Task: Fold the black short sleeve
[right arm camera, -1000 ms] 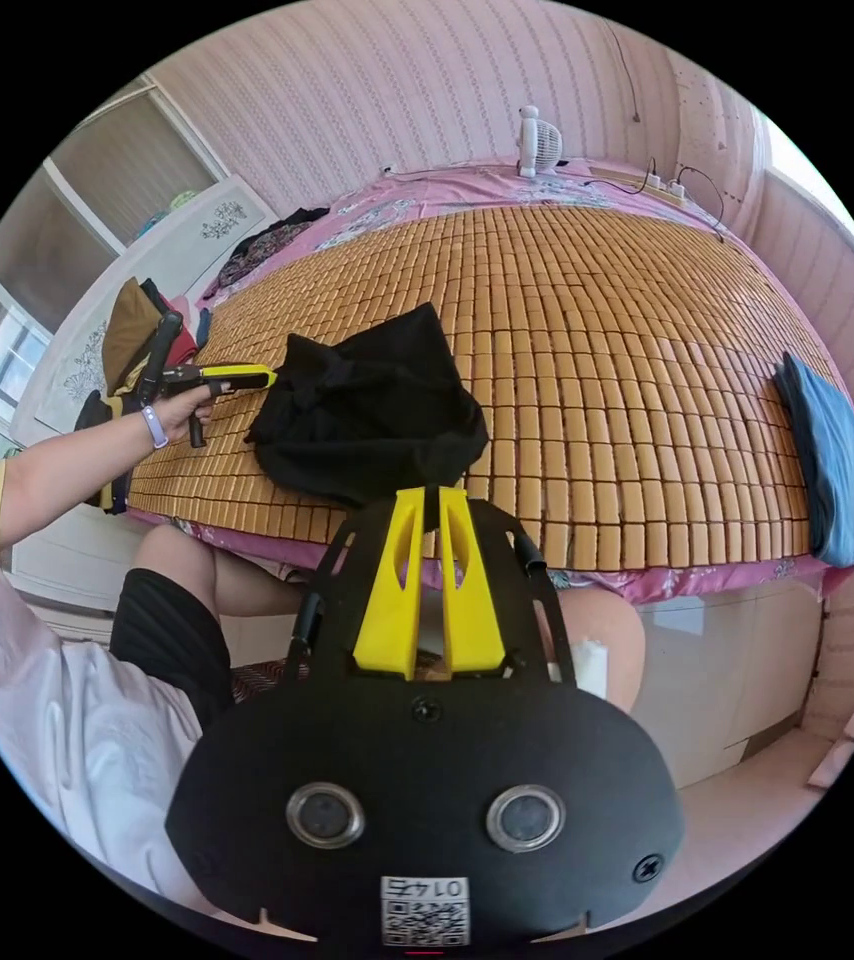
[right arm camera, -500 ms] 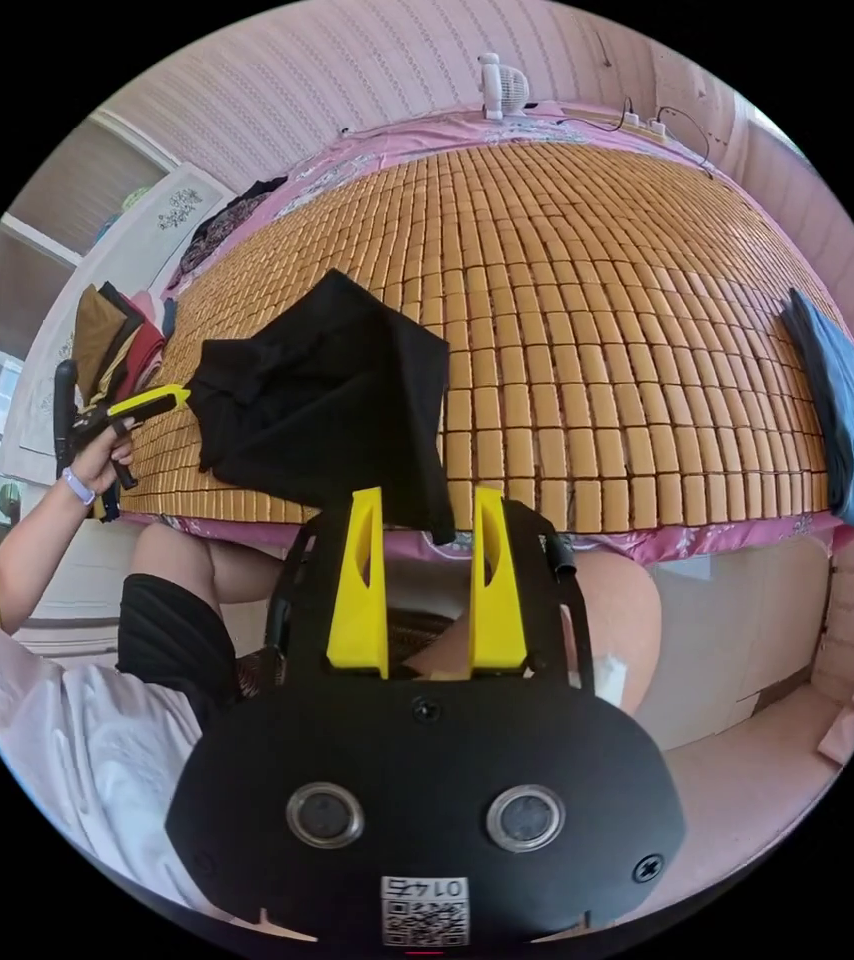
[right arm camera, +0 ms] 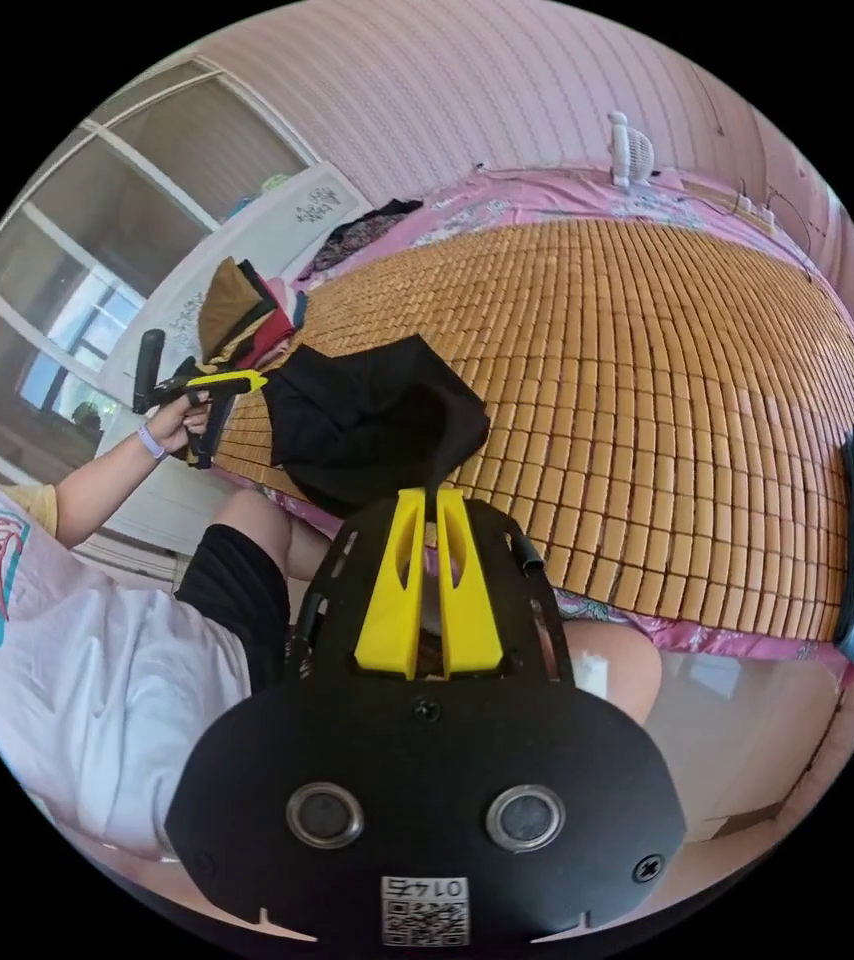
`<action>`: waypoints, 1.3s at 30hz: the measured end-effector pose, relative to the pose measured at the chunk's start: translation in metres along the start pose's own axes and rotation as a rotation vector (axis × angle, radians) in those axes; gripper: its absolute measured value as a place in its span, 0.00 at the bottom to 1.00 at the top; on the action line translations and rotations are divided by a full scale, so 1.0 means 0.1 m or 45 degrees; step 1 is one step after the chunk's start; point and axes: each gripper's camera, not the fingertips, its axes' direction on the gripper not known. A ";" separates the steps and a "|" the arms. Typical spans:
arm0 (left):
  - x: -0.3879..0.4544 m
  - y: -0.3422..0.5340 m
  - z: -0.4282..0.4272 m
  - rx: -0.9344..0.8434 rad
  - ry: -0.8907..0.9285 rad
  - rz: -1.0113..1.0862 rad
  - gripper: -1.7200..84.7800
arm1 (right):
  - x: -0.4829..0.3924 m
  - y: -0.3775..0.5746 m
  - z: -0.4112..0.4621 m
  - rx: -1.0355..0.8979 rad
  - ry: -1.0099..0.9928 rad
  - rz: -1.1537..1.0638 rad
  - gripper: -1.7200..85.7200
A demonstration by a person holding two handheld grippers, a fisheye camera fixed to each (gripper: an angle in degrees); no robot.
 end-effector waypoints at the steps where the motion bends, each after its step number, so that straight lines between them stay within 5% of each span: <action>1: -0.05 0.06 -0.20 0.054 0.025 -0.012 0.01 | -0.04 0.04 -0.14 0.075 -0.016 -0.063 0.03; 20: -0.62 1.53 -3.10 0.709 0.119 -0.024 0.01 | 0.88 0.89 -1.57 0.715 -0.625 -0.036 0.03; 39: -0.82 2.89 -4.36 1.141 0.103 -0.040 0.01 | 0.94 1.21 -2.37 0.837 -0.651 -0.276 0.03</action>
